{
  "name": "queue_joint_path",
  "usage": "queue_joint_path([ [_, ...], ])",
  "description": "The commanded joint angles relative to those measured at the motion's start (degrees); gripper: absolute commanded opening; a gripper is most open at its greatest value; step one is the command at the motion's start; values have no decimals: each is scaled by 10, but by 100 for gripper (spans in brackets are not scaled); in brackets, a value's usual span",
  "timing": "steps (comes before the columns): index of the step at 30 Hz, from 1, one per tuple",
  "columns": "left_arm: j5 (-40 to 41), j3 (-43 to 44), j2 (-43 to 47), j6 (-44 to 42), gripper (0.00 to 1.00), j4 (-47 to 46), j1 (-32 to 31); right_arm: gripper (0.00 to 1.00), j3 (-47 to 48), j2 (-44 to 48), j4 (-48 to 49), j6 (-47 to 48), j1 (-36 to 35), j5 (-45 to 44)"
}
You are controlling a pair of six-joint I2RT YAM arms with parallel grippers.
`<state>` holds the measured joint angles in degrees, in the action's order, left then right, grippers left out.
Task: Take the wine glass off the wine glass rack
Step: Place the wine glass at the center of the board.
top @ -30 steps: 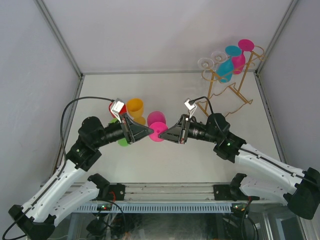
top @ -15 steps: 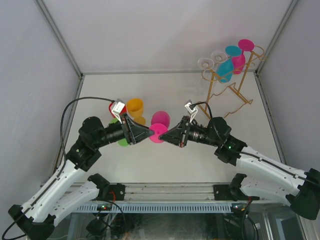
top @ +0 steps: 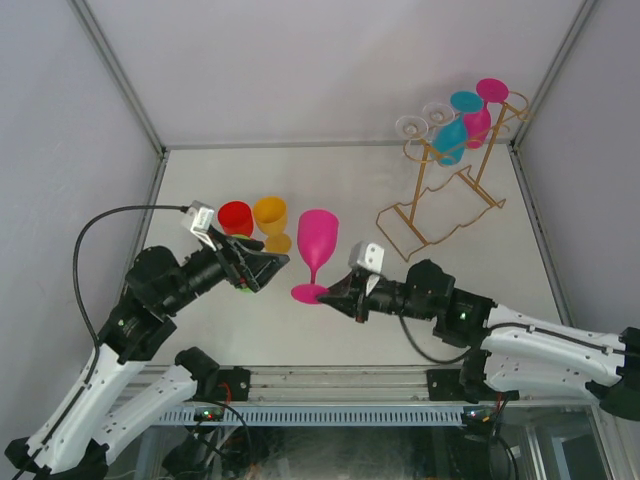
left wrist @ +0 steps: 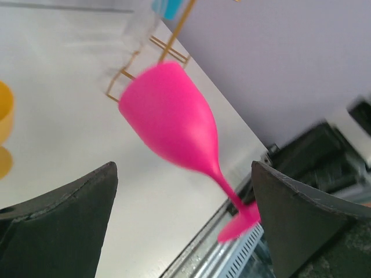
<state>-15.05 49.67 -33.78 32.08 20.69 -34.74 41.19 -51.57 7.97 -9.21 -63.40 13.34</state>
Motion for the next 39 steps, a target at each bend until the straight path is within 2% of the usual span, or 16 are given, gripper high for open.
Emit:
queue_joint_path([
  [1, 101, 32, 10, -20, 100, 32, 2, 0, -8, -8, -57, 252, -90, -128],
  [7, 112, 39, 6, -23, 100, 46, 1, 0, -33, -50, -92, 387, -153, -187],
  [13, 98, 39, -3, -31, 100, 51, 2, 0, -70, -121, -64, 470, -211, -301],
  [18, 62, 44, -23, -42, 100, 52, 2, 0, -87, -159, -9, 512, -227, -339],
  [23, -2, 46, -52, -52, 100, 51, 2, 0, -90, -180, 21, 550, -238, -345],
  [30, -151, 51, -106, -58, 100, 32, 2, 0, -109, -180, 44, 603, -246, -325],
  [35, -177, 73, -132, -114, 98, 97, 2, 0, -121, -169, 44, 628, -248, -325],
  [39, -173, 119, -169, -221, 97, 234, 2, 0, -136, -154, 55, 657, -249, -326],
])
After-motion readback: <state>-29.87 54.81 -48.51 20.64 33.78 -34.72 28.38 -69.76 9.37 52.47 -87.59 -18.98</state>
